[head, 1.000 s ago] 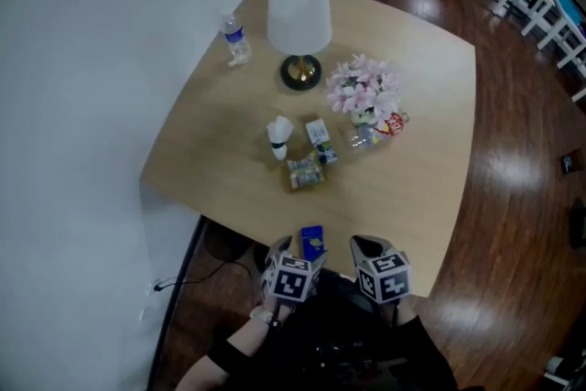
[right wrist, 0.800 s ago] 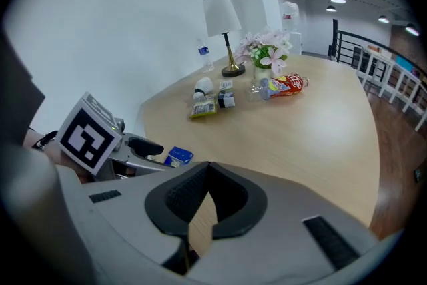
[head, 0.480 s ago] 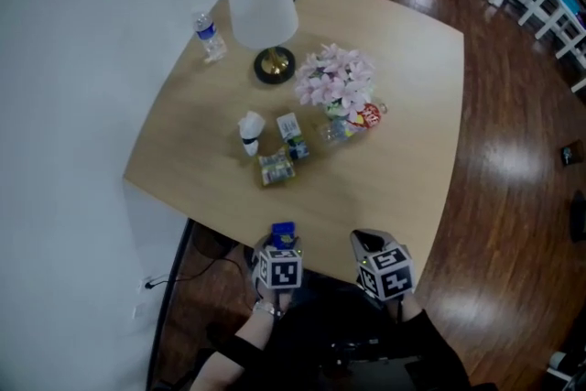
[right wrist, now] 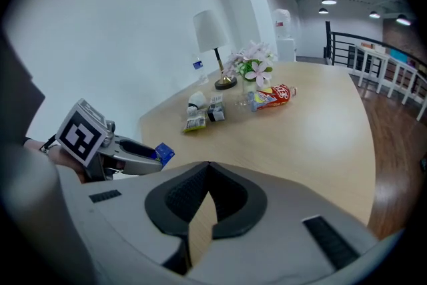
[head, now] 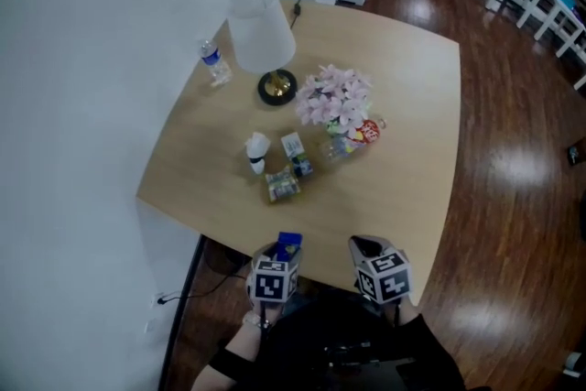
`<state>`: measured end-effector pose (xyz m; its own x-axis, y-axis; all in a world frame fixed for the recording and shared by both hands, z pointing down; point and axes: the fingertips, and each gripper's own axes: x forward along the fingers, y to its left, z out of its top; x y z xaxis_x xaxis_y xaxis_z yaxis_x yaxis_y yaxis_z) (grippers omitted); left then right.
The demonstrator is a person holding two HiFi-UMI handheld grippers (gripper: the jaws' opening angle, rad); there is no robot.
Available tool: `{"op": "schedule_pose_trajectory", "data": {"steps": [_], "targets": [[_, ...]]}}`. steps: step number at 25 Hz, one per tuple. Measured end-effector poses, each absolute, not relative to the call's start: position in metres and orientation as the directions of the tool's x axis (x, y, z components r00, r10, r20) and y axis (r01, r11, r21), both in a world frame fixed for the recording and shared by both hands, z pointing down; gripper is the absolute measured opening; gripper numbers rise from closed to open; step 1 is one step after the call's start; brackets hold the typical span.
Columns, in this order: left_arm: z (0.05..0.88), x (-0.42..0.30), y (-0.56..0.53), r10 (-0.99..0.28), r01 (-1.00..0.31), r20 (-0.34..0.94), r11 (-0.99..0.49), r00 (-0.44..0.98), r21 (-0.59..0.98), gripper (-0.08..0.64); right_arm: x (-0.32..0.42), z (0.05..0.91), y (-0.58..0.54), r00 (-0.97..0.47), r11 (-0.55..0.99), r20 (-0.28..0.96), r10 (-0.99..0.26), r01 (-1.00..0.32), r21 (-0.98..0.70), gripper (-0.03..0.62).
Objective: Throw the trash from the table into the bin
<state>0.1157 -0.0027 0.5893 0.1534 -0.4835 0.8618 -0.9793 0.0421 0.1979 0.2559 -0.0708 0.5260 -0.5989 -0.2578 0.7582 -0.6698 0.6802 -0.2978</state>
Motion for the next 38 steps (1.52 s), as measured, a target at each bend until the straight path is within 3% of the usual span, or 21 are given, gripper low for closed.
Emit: {"op": "schedule_pose_trajectory", "data": {"steps": [9, 21, 31, 38], "targets": [[0.549, 0.055, 0.019, -0.555, -0.981, 0.822, 0.051, 0.13, 0.189, 0.255, 0.193, 0.516, -0.056, -0.618, 0.698, 0.741, -0.261, -0.651, -0.297, 0.006], [0.556, -0.093, 0.126, -0.573, -0.925, 0.819, 0.322, -0.022, 0.2, 0.255, 0.037, 0.527, 0.025, -0.642, 0.847, 0.763, -0.073, -0.444, -0.293, 0.006], [0.594, -0.175, 0.201, -0.522, -0.849, 0.847, 0.487, -0.097, 0.203, 0.255, -0.071, 0.566, 0.105, -0.598, 0.917, 0.792, 0.119, -0.239, -0.318, 0.006], [0.691, -0.198, 0.217, -0.46, -0.839, 0.886, 0.505, -0.065, 0.201, 0.256, -0.106, 0.611, 0.142, -0.54, 0.913, 0.822, 0.182, -0.217, -0.345, 0.006]]}}
